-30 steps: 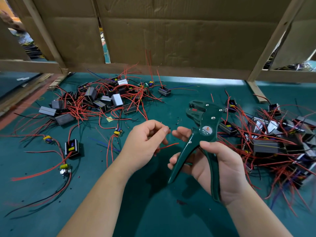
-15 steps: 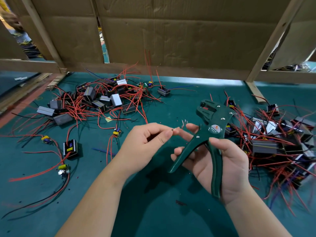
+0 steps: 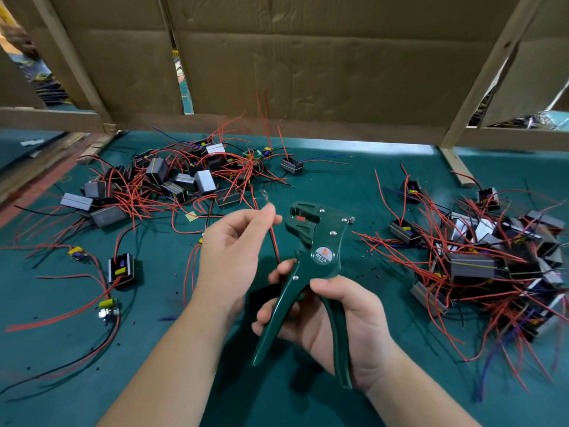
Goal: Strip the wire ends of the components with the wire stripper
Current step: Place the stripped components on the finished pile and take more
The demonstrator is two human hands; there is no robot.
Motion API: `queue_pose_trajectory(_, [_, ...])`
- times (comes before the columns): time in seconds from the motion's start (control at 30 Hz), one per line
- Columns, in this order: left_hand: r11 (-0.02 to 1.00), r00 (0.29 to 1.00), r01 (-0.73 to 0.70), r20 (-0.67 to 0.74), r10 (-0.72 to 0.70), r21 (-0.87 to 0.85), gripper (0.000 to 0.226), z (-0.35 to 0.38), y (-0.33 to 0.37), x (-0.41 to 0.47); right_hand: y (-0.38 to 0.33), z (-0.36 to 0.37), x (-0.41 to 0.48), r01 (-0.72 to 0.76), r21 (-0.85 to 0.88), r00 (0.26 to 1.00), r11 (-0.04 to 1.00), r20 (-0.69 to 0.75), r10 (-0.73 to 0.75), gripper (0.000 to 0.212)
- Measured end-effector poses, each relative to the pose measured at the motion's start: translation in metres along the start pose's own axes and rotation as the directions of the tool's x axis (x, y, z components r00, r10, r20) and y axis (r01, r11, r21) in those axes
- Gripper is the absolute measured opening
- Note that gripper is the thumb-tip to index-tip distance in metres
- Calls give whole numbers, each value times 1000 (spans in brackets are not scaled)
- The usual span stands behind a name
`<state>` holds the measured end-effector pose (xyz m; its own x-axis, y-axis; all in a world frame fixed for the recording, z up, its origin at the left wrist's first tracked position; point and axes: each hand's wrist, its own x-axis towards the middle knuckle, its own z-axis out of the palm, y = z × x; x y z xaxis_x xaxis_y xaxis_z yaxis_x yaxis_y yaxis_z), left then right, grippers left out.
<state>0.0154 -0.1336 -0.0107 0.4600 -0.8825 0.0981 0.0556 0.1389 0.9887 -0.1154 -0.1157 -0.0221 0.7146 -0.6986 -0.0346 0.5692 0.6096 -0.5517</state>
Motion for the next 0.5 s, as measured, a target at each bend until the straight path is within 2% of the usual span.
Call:
queue_pose_trajectory(0.1, [993,987,110,-113,-114,-40,31,2,-5,4,0,0,2,14,-18,998,1000,-65,-16,57])
queue_pose_trajectory(0.2, [954,967,206,-101,-232,-218,33,1,-7,6,2,0,2,4,-53,997,999,-82,-8,46])
queue_pose_trajectory(0.3, [948,961,191,-150,-233,-253,35,-1,-10,9,5,0,1,-14,-71,997,997,-82,8,40])
queue_pose_trajectory(0.5, [909,930,221,-205,-306,-354,29,-2,-13,14,7,1,1,-34,-82,996,996,-82,27,48])
